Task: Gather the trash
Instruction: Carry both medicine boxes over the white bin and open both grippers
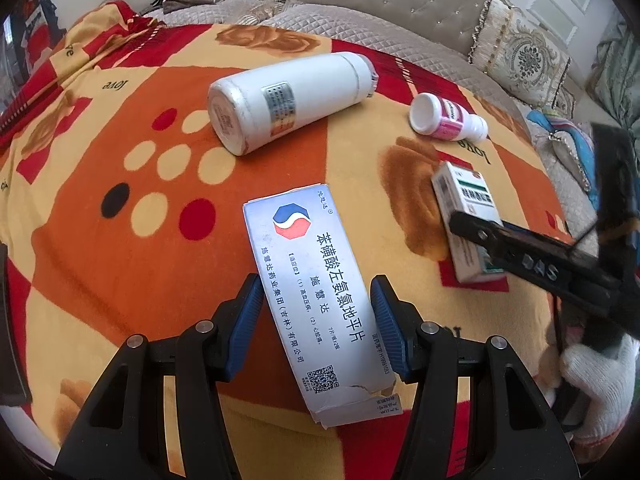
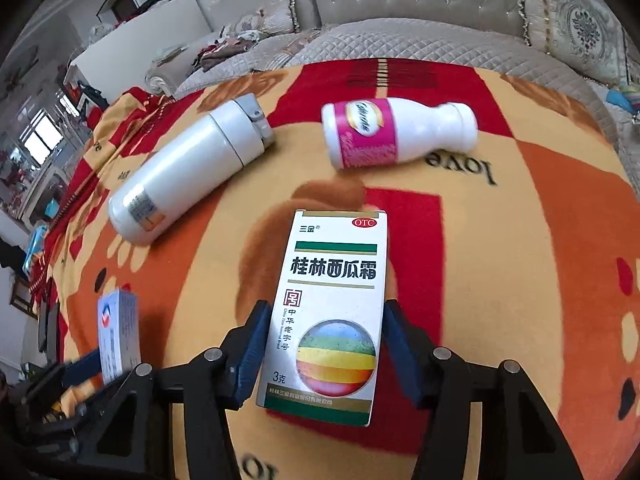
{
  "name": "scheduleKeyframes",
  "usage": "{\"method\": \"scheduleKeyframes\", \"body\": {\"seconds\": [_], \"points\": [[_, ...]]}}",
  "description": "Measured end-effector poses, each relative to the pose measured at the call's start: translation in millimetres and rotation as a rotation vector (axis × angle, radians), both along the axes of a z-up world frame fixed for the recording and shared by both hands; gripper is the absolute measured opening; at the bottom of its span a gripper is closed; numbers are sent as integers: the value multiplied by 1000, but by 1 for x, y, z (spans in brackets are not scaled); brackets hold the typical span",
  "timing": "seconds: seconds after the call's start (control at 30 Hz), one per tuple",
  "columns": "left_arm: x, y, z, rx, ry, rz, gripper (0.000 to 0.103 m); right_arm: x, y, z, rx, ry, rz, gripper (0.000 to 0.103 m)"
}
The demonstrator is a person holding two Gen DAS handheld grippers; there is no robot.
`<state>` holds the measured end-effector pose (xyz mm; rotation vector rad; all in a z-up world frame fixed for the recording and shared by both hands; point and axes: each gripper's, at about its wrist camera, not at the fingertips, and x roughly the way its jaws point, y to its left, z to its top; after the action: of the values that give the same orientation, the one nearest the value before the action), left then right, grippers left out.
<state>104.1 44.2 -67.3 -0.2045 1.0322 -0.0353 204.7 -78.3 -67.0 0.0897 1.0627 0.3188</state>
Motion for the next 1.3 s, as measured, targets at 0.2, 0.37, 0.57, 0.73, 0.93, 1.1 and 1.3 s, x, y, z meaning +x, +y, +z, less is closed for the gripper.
{"method": "scheduleKeyframes", "body": {"seconds": [0.2,0.37,0.57,0.73,0.93,1.1,1.3], "points": [[-14,-23,6,20,-37,-49,54,-43,-40,15,66,-35,-27,54],[-26,-51,10,18,-52,-103,54,-78,-72,20,101,-44,-71,54],[-37,-96,9,16,-51,-188,54,-116,-106,18,89,-48,-118,54],[-46,-142,12,13,-57,-273,54,-144,-144,20,83,-57,-194,54],[-55,-201,15,9,-66,-369,54,-177,-194,26,91,-79,-290,54],[-64,-248,14,14,-64,-453,54,-197,-236,27,75,-85,-371,54],[-70,-299,13,8,-55,-534,54,-219,-283,20,65,-77,-461,54]]}}
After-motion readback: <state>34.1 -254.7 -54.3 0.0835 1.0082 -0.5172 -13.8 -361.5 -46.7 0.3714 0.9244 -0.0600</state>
